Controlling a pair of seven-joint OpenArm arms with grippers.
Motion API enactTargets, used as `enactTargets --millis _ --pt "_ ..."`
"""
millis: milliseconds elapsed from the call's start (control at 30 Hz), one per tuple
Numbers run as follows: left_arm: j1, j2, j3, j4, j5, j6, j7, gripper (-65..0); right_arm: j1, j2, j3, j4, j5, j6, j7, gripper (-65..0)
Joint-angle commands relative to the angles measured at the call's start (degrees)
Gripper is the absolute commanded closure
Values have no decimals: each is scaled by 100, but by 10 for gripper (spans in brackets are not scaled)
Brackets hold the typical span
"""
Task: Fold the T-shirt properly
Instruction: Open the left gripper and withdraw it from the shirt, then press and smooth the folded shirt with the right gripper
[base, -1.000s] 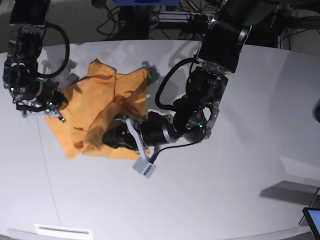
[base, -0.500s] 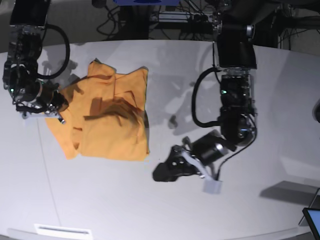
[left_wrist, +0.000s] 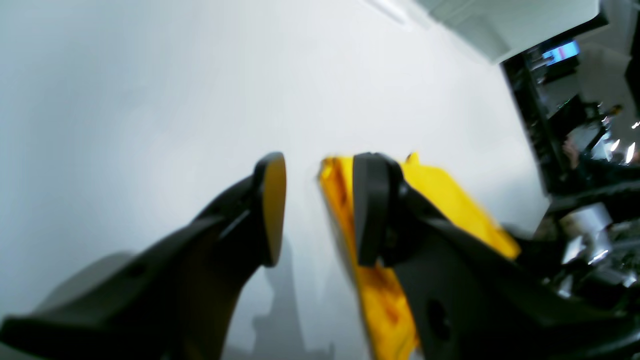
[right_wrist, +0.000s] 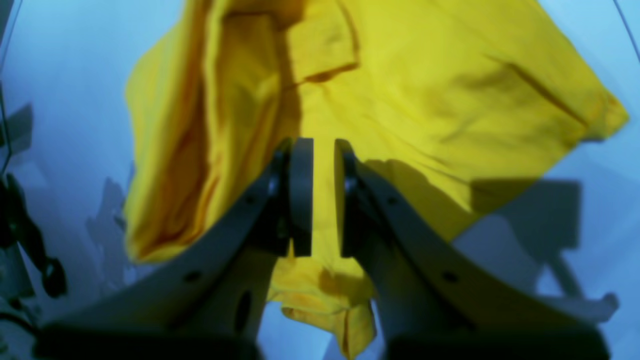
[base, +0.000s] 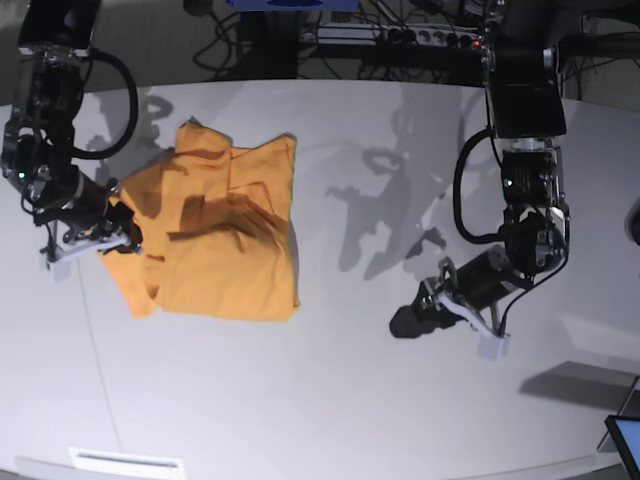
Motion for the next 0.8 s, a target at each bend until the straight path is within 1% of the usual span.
enactTargets --millis 0,133,167,200,267,300,400,533,667,767 --pt "-132 -129 -18 108 -143 -60 -97 -220 161 76 9 201 70 131 106 -70" --pt "17 -226 -27 116 -143 -69 -97 -220 302 94 9 263 61 192 115 -70" --pt "52 -252 -27 116 -143 -69 -97 -220 310 94 9 263 61 263 115 -70" --pt "79 -252 -27 116 -143 -69 -97 -220 346 94 9 272 61 447 115 -70" --pt "140 -252 -27 116 -143 -69 -97 -220 372 76 9 289 70 957 115 -67" --pt "140 -252 -18 116 -143 -69 -97 -220 381 58 9 351 70 1089 115 -57" --pt "140 -252 -18 116 -73 -69 -97 -218 390 50 -35 430 96 1098 97 -41" --pt "140 -217 -18 178 446 -69 -97 -218 451 67 -474 448 87 1098 106 -39" --pt "131 -120 272 415 982 -78 -97 -218 504 67 -1090 535 79 1098 115 -38" --pt "105 -85 448 459 1176 -78 -97 -218 653 67 -1644 606 87 1098 115 -38"
